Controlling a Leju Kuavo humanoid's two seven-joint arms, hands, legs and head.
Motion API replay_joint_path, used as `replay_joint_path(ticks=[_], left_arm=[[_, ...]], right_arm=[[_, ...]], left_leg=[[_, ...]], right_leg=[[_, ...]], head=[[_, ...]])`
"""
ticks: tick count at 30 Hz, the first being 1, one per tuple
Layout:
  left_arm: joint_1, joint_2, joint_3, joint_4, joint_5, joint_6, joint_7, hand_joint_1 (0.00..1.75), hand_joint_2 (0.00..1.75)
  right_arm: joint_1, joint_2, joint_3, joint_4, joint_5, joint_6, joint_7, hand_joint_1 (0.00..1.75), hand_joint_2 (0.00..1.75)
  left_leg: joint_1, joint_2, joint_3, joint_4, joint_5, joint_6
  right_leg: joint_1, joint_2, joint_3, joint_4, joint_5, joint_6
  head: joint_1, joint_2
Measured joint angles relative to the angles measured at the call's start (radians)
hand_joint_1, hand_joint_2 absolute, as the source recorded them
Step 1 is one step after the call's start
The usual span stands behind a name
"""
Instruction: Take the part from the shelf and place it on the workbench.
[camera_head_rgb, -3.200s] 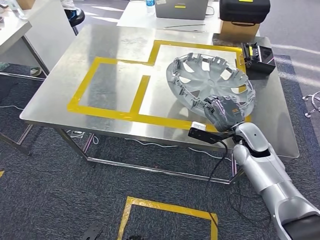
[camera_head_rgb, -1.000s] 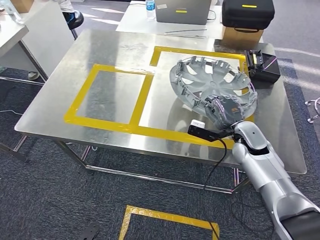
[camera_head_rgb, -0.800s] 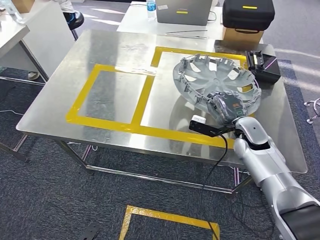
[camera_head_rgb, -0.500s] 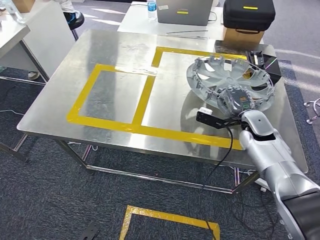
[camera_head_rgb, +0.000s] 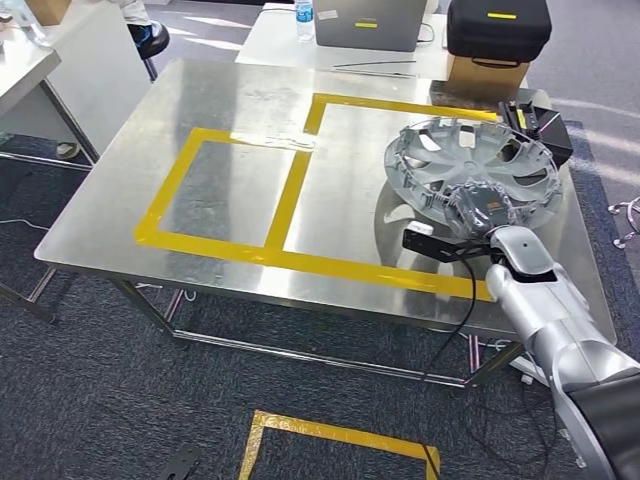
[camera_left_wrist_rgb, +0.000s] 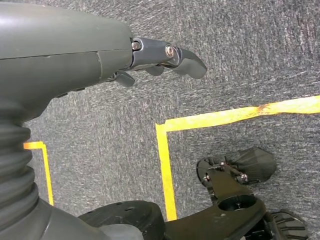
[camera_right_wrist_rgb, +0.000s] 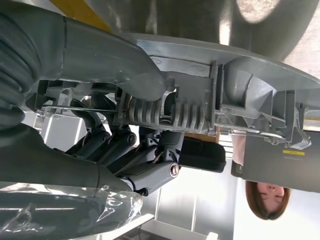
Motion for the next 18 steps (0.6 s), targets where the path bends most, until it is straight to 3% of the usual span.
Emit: replay_joint_path(ticks=[10,18], left_arm=[[0.000,0.000,0.000,0.000,-0.004,0.000,0.001,0.00,1.75],[0.001,0.000,0.000,0.000,-0.003,0.000,0.001,0.00,1.75]], right_arm=[[0.009,0.003,-0.015,-0.013,-0.012,-0.014,-0.068,1.75,1.75],[0.080,0.016,-0.001,-0.206,-0.035,0.050,-0.102,1.75,1.75]], left_leg=[[0.000,0.000,0.000,0.000,0.000,0.000],[0.000,0.000,0.000,0.000,0.000,0.000]], right_leg=[[0.000,0.000,0.000,0.000,0.000,0.000],[0.000,0.000,0.000,0.000,0.000,0.000]], head=[[0.000,0.000],[0.000,0.000]])
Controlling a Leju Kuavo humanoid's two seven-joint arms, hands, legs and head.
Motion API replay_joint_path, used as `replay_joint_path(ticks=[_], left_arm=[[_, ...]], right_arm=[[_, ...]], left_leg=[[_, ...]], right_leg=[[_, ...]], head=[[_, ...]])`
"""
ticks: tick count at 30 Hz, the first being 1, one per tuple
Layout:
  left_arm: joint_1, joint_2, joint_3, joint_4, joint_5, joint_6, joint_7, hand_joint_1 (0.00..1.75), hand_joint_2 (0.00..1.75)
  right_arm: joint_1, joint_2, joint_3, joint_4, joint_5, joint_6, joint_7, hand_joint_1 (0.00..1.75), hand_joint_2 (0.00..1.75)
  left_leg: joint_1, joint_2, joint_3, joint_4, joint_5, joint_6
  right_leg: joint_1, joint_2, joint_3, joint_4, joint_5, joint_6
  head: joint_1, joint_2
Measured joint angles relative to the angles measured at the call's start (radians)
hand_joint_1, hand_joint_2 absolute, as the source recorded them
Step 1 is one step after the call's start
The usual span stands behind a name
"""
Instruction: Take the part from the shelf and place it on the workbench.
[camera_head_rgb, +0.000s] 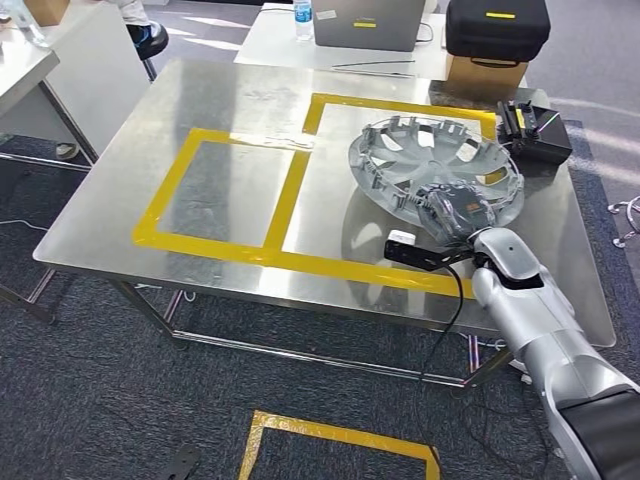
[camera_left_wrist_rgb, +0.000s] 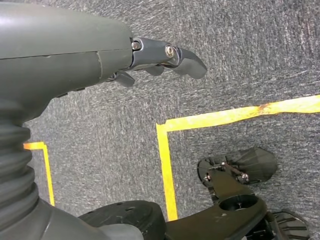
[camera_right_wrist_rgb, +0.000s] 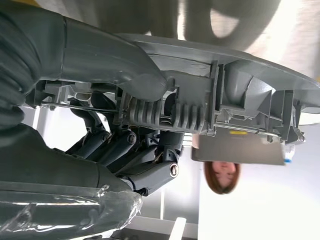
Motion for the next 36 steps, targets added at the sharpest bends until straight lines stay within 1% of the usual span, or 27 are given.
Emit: replay_joint_path(ticks=[4,10,36], left_arm=[[0.001,0.000,0.000,0.000,0.000,0.000,0.000,0.00,1.75],[0.001,0.000,0.000,0.000,0.000,0.001,-0.001,0.00,1.75],[0.007,0.000,0.001,0.000,0.010,0.009,-0.005,0.00,1.75]], right_arm=[[0.011,0.006,0.016,-0.063,0.000,0.015,0.005,1.75,1.75],[0.015,0.008,0.034,-0.106,0.000,0.022,0.011,1.75,1.75],[0.029,0.008,0.064,-0.120,-0.022,0.024,0.015,1.75,1.75]], left_leg=[[0.000,-0.001,0.000,0.000,0.000,0.000],[0.000,-0.001,0.000,0.000,0.000,0.000],[0.000,0.000,0.000,0.000,0.000,0.000]], right_leg=[[0.000,-0.001,0.000,0.000,0.000,0.000],[0.000,-0.001,0.001,0.000,0.000,0.000],[0.000,-0.001,0.001,0.000,0.000,0.000]], head=[[0.000,0.000],[0.000,0.000],[0.000,0.000]])
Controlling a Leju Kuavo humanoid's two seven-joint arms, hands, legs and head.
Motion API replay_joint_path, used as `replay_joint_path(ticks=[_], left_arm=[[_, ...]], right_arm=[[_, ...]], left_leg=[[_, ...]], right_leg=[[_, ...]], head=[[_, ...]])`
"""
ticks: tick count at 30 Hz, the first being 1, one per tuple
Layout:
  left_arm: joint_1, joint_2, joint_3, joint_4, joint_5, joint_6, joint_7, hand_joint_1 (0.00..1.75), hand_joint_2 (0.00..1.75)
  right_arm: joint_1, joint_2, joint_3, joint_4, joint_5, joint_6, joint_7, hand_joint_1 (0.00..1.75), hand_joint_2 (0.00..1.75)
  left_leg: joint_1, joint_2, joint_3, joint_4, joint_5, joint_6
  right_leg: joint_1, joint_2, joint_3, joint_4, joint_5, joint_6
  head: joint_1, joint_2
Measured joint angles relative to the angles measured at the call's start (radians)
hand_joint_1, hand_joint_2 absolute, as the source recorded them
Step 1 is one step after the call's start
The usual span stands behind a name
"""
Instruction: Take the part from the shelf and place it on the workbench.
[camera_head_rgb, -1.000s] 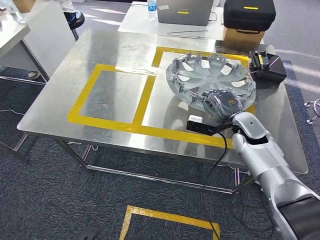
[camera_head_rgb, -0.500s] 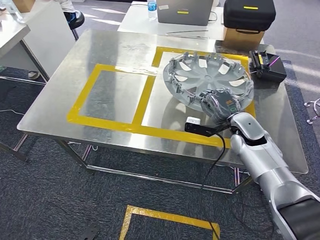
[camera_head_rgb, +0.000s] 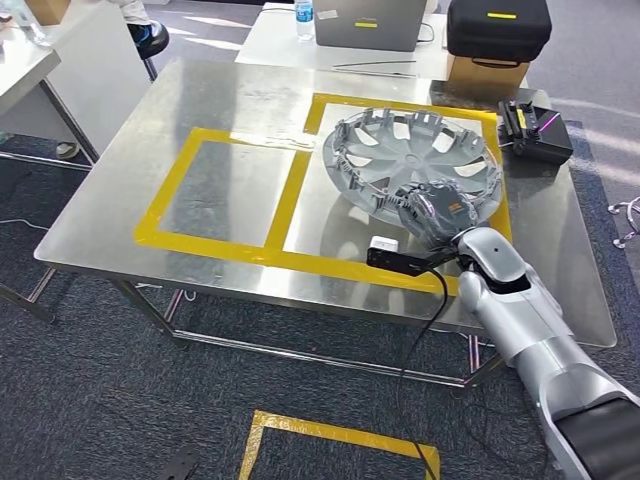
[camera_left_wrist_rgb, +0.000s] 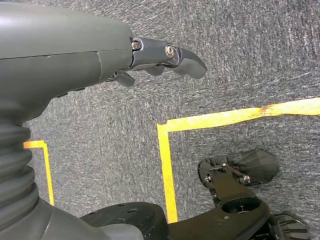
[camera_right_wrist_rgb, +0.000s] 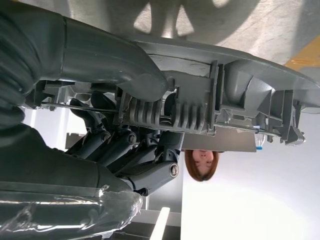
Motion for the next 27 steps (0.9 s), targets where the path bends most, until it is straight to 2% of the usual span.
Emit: replay_joint_path(ticks=[27], left_arm=[[0.000,0.003,0.000,0.000,0.003,0.010,-0.006,0.00,1.75]], right_arm=[[0.000,0.000,0.014,0.000,-0.017,-0.002,0.004,1.75,1.75]], left_leg=[[0.000,0.000,0.000,0.000,0.000,0.000]], right_leg=[[0.000,0.000,0.000,0.000,0.000,0.000]], head=[[0.000,0.000]])
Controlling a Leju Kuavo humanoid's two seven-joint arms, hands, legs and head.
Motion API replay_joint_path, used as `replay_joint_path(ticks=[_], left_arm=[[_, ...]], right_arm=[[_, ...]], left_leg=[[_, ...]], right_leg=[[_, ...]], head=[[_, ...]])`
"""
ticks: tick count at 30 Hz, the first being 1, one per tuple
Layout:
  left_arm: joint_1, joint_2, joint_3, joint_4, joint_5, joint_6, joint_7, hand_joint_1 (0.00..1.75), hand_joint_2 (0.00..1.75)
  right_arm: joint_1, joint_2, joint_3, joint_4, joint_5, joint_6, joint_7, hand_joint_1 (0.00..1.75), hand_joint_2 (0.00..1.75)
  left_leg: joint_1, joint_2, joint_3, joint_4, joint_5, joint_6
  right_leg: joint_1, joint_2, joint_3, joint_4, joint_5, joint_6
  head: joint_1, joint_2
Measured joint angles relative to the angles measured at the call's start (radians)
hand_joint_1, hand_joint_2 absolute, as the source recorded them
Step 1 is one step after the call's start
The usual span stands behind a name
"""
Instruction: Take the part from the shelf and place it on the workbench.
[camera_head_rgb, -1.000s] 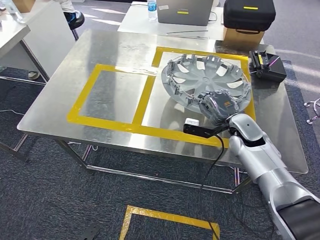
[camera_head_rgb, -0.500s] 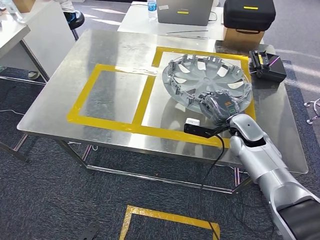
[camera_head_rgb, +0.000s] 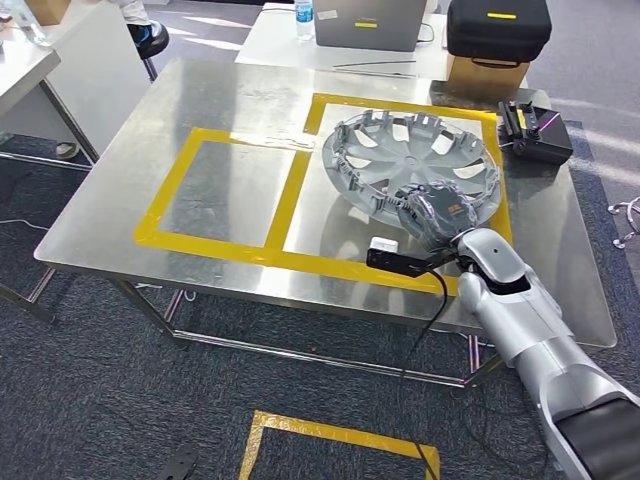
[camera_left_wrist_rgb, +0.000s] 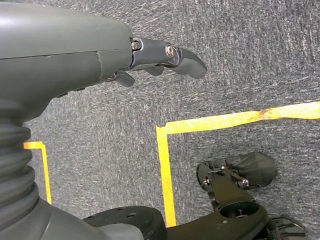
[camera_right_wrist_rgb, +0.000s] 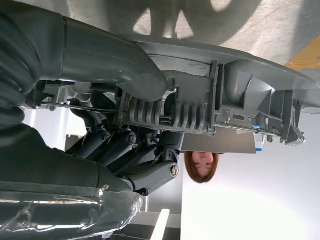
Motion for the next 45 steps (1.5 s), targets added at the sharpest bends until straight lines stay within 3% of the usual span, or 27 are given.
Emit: replay_joint_path(ticks=[9,13,14,18,25,29,34,38,45], left_arm=[[0.000,0.000,0.000,0.000,-0.003,-0.001,-0.005,0.00,1.75],[0.000,0.000,0.000,0.000,-0.009,-0.002,-0.012,0.00,1.75],[0.000,0.000,0.000,0.000,-0.011,-0.002,-0.012,0.00,1.75],[-0.001,0.001,0.000,0.000,-0.007,0.007,-0.014,0.00,0.00],[-0.001,0.001,0.000,0.000,-0.003,0.016,-0.012,0.00,0.00],[-0.001,0.001,0.000,0.000,-0.002,0.016,-0.010,0.00,1.75],[-0.001,0.001,0.000,0.000,-0.002,0.015,-0.010,0.00,1.75],[-0.001,0.001,0.000,0.000,-0.003,0.016,-0.009,0.00,0.00],[-0.001,0.000,0.000,0.000,-0.001,0.016,-0.006,0.00,0.00]], right_arm=[[0.000,0.000,0.000,0.000,-0.002,-0.001,-0.001,1.75,1.75],[0.000,0.000,0.000,0.000,-0.005,-0.002,-0.002,0.00,1.75],[-0.001,0.000,0.000,0.000,-0.005,-0.004,-0.002,0.00,1.75],[-0.007,0.000,0.000,0.000,-0.006,-0.010,-0.002,0.00,1.75],[-0.011,0.000,0.000,-0.008,-0.006,-0.011,-0.002,0.00,1.75],[-0.013,0.000,0.000,-0.008,-0.006,-0.011,-0.002,0.00,1.75],[-0.015,0.000,0.000,-0.011,-0.007,-0.010,-0.002,0.00,1.75],[-0.015,0.000,0.000,-0.017,-0.009,-0.009,-0.001,0.00,1.75],[-0.015,0.000,0.000,-0.019,-0.011,-0.008,0.000,0.00,1.75]], left_leg=[[0.000,0.000,0.000,0.000,0.000,0.000],[0.000,0.000,0.000,0.000,0.000,0.000],[0.000,0.000,0.000,0.000,0.000,0.000],[0.000,0.000,0.001,0.000,0.000,0.000],[0.000,0.000,0.001,0.000,0.000,0.000],[0.000,0.000,0.001,0.000,0.000,0.000],[0.000,0.000,0.001,0.000,0.000,0.000],[0.000,0.000,0.001,0.000,0.000,0.000],[0.000,0.000,0.001,0.000,0.000,0.000]], right_leg=[[0.000,0.000,0.000,0.000,0.000,0.000],[0.000,0.000,0.000,0.000,0.000,0.000],[0.000,0.000,0.000,0.000,0.000,0.000],[0.000,0.000,0.000,0.000,0.000,0.000],[0.000,0.000,0.001,0.000,0.000,0.000],[0.000,0.000,0.001,0.000,0.000,0.000],[0.000,0.000,0.001,0.000,0.000,0.000],[0.000,0.000,0.001,0.000,0.000,0.000],[0.000,0.000,0.001,0.000,0.000,0.000]], head=[[0.000,0.000],[0.000,0.000],[0.000,0.000],[0.000,0.000],[0.000,0.000],[0.000,0.000],[0.000,0.000],[0.000,0.000],[0.000,0.000]])
